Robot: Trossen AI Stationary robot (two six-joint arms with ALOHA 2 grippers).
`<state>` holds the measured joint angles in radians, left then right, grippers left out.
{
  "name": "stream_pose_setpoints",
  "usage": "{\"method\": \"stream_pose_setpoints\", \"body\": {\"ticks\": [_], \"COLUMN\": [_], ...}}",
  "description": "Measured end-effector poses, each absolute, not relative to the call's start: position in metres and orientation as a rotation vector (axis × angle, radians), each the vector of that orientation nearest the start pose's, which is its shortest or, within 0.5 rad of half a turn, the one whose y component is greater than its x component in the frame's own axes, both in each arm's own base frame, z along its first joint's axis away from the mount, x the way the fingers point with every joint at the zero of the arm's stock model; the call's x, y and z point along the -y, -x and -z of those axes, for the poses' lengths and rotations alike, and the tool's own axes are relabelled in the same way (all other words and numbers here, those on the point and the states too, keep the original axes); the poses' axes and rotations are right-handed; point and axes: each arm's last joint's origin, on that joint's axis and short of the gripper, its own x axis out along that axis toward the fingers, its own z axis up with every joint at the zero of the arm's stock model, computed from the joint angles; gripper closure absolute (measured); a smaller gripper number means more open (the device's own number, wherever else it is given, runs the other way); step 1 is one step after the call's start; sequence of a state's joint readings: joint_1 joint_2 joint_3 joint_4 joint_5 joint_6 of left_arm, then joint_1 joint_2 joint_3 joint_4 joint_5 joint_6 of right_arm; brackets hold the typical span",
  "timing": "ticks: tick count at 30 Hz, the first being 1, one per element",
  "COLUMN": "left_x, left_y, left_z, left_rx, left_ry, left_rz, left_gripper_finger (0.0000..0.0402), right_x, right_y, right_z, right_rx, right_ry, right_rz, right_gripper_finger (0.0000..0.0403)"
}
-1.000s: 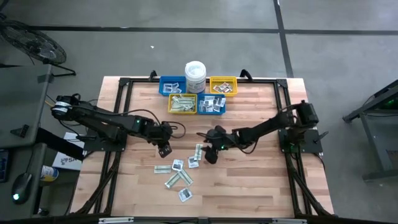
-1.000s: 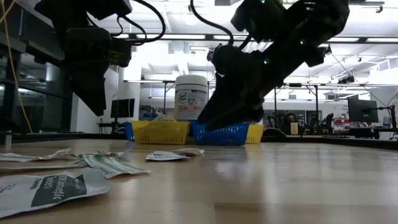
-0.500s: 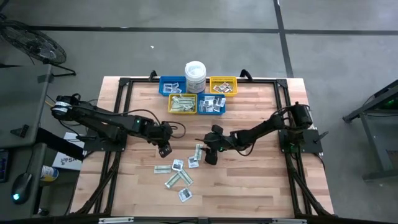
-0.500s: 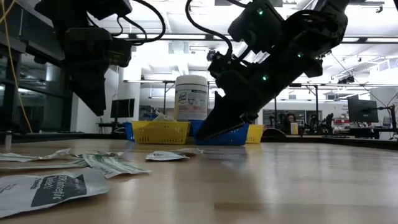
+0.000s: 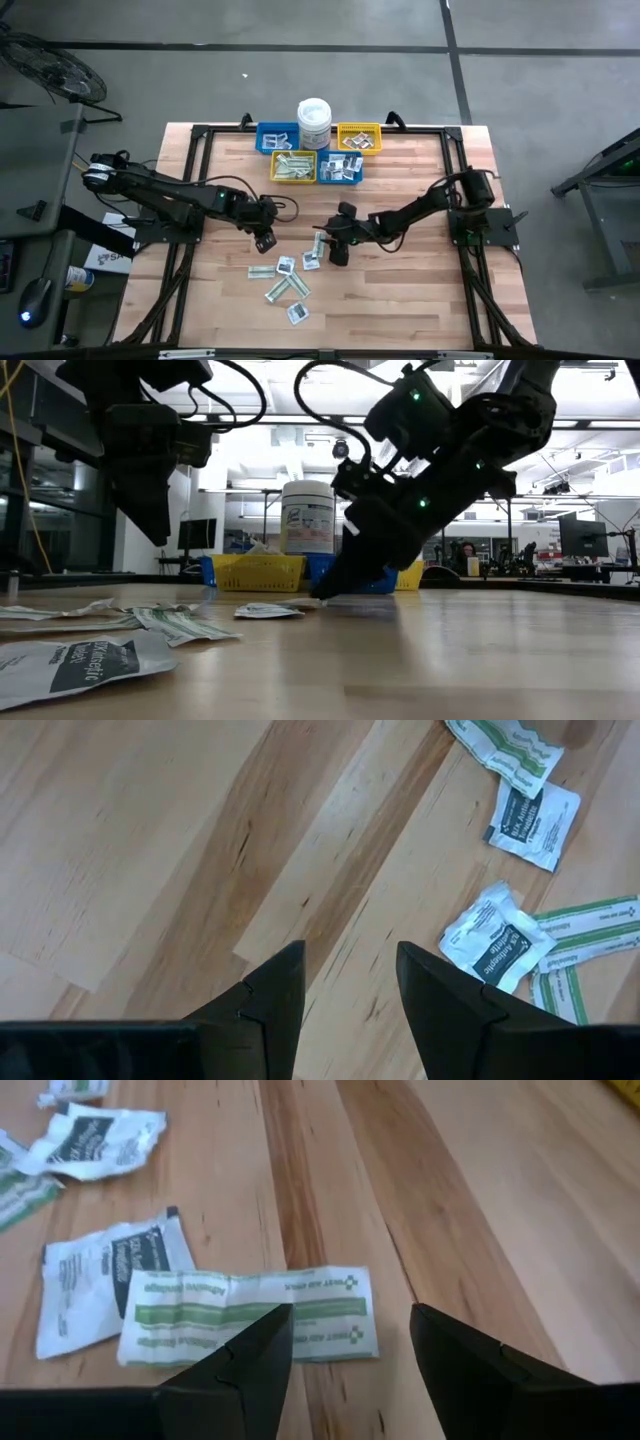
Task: Pick & Place First Aid Supplies
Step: Put the green bandage pad into the left yellow bin
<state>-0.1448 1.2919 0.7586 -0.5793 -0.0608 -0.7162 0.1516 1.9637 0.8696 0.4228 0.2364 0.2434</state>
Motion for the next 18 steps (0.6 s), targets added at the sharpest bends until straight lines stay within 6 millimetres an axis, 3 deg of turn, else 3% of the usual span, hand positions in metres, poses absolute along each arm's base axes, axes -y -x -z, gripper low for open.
{"method": "stream_pose_setpoints", "body": {"ticks": [5, 18], "left_x": [0.032, 0.031], "left_y": [-0.229, -0.229], "left_z": [-0.198, -0.198], "left_rx": [-1.076, -1.079], "left_ry": [0.527, 0.537], "left_rz": [-0.322, -0.333], "left_gripper_finger": [0.0243, 0.0243], "right_x": [-0.048, -0.047], "right_y": [-0.359, -0.36], "right_z": [-0.089, -0.084], "right_rx": [-0.661, -0.666], "right_ry": [-0.114, -0.182], "right_rz": [0.157, 0.201], "right_gripper_finger": [0.0227, 0.0366]}}
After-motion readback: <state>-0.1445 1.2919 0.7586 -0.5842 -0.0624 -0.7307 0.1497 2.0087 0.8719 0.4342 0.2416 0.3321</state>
